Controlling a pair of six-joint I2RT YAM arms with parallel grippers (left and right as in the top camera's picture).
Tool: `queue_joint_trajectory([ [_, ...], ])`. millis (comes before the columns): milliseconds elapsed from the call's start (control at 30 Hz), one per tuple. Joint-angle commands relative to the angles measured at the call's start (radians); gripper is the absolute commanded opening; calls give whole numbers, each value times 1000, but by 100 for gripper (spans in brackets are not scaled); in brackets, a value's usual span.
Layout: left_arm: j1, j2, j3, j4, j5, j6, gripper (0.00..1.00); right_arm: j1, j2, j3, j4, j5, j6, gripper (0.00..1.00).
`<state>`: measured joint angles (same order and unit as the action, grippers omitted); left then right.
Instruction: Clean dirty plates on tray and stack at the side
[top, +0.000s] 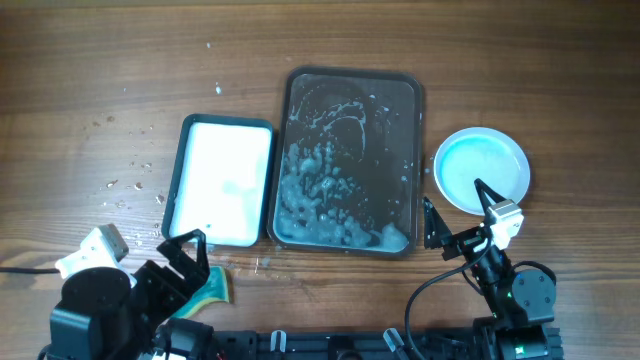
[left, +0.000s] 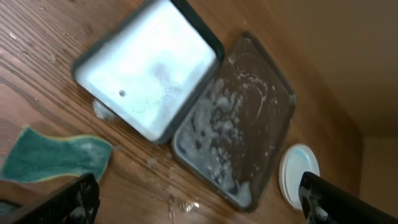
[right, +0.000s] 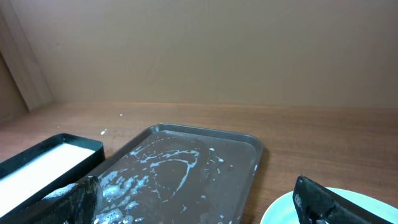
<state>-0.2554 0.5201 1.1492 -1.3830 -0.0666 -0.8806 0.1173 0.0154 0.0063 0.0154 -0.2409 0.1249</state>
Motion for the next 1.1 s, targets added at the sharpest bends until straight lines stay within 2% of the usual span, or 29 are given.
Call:
queue_joint_trajectory([
  [0,138,-17,-76,91,-61,49,100,1,-12,-1,4,16,-18,100],
  [100,325,-163,-316,432,212,348,100,1,-12,-1,4,16,-18,100],
  [133,340,-231,-404,524,227,369,100,1,-12,-1,4,16,-18,100],
  [200,338,-378,-589,671,227,369,100,1,-12,-1,4,16,-18,100],
  [300,302,-499,-781,824,227,369,100,1,-12,-1,4,16,-17,100],
  [433,276,-517,-961,1079,235,369,100,1,-12,-1,4,16,-18,100],
  [567,272,-517,-1113,1262,235,350,100,1,-12,-1,4,16,-18,100],
  [767,269,-517,-1144,1398,253,349,100,1,-12,-1,4,16,-18,100],
  [833,269,-517,-1144,1320,253,350,100,1,-12,-1,4,16,-18,100],
  [1067,269,-510,-1144,1324,249,350,100,1,-12,-1,4,16,-18,100],
])
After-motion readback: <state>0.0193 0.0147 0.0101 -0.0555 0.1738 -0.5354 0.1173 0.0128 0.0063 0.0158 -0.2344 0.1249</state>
